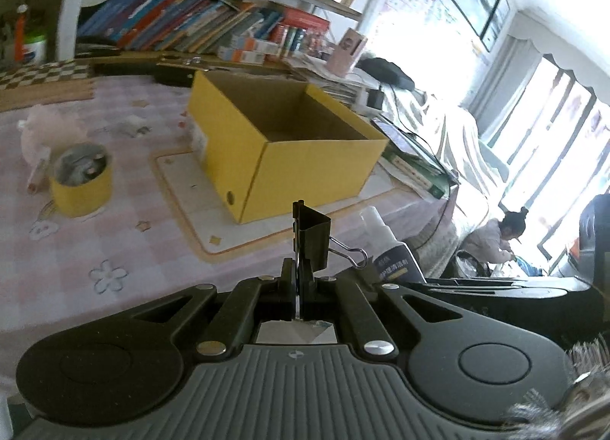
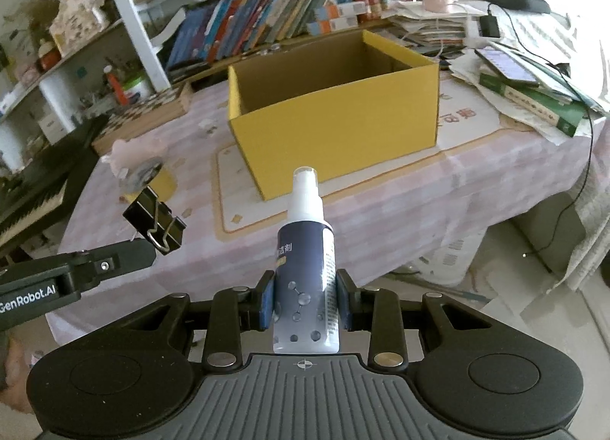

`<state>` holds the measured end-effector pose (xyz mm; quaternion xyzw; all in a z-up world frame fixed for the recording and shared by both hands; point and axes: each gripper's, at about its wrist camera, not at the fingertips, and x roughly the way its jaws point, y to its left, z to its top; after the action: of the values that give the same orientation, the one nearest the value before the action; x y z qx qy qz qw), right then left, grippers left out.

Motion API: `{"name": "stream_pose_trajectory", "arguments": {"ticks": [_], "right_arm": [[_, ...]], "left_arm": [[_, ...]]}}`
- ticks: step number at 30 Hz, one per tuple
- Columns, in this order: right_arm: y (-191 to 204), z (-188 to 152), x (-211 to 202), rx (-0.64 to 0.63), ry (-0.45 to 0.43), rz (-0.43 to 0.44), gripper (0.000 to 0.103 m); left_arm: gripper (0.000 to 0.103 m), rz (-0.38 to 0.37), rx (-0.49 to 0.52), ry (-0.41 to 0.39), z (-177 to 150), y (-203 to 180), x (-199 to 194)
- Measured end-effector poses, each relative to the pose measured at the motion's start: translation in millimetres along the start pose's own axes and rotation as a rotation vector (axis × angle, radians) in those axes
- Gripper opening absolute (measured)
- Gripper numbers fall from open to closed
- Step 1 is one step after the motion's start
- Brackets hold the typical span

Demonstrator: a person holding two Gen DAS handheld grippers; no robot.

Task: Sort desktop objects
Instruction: 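Carry the binder clip and spray bottle over the yellow box with both tools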

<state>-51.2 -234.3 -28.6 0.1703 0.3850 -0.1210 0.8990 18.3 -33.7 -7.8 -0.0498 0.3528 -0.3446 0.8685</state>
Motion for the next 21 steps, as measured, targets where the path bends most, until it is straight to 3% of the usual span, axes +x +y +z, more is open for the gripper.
{"name": "stream_pose_trajectory", "arguments": {"ticks": [21], "right_arm": [[-40,35,12,0.022,-0.016,-0.029,0.032]], "left_arm": [[0.001,-0.039,0.058,-0.029,33,-30,41]]}}
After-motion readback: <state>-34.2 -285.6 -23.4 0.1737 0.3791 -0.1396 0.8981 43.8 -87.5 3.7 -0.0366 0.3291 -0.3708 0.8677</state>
